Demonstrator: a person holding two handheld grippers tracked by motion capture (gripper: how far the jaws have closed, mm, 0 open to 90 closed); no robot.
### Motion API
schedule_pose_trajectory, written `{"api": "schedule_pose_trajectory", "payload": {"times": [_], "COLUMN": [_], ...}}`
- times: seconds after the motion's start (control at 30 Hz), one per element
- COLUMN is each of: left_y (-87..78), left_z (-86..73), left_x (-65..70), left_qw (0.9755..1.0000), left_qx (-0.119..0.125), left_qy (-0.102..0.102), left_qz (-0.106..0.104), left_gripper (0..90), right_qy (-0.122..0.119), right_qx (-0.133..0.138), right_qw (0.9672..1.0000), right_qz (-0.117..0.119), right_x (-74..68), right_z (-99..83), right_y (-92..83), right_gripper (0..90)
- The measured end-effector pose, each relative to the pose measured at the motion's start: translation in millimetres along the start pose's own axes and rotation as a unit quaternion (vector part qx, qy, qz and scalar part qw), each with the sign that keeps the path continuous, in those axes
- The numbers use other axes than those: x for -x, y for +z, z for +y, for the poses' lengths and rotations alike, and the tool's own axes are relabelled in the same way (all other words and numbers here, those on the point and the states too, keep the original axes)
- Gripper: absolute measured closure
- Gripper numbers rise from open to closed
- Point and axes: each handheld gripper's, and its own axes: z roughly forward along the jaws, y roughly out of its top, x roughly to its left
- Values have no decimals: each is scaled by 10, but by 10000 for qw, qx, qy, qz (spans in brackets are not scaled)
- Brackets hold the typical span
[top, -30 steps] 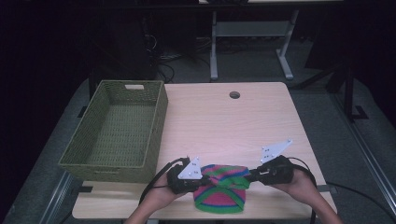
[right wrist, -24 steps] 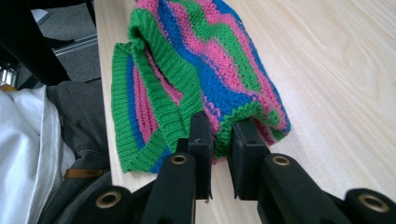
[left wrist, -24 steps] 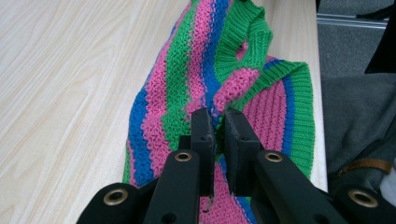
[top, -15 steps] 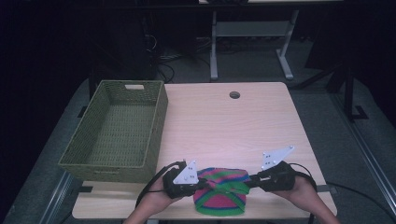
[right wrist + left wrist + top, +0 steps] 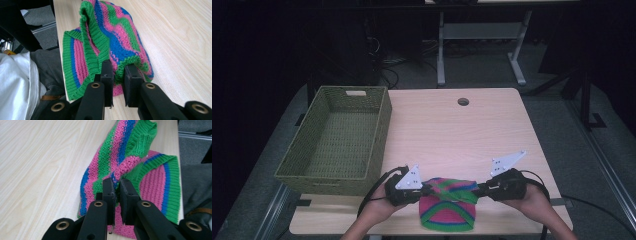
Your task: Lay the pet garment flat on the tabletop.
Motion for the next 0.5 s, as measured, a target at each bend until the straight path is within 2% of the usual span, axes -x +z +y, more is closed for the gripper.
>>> {"api": "schedule_pose_trajectory", "payload": {"times": [0.13, 0.2, 0.27, 0.33, 0.37, 0.4, 0.43, 0.47, 0.5], "left_y": [22, 50, 94, 151, 204, 244, 299, 352, 400], "left_z": [15, 25, 33, 43, 53, 60, 74, 84, 85], "left_x": [-52, -100, -172, -263, -357, -418, -505, -588, -664], "left_qw": [10000, 9999, 9996, 9986, 9964, 9939, 9894, 9839, 9801], "left_qx": [33, -7, -1, 15, 31, 67, 71, 81, 155], "left_qy": [-71, -136, -237, -427, -633, -839, -1048, -1305, -1490], "left_qz": [43, 51, 142, 326, 560, 706, 1001, 1214, 1304], "left_gripper": [838, 838, 838, 836, 833, 823, 802, 753, 737], "right_qy": [111, 260, 397, 668, 771, 877, 975, 1202, 1388], "right_qx": [-20, 17, 12, 111, 173, 294, 343, 426, 478], "right_qw": [9999, 9997, 9992, 9977, 9969, 9955, 9940, 9903, 9872], "right_qz": [-35, 3, -16, -5, -48, -197, -363, -561, -617], "right_x": [31, 74, 152, 279, 337, 444, 517, 623, 734], "right_z": [47, 87, 158, 253, 296, 369, 413, 464, 503], "right_y": [1, -1, 9, 27, 35, 50, 62, 87, 108], "right_gripper": [795, 795, 794, 772, 757, 718, 659, 625, 576]}}
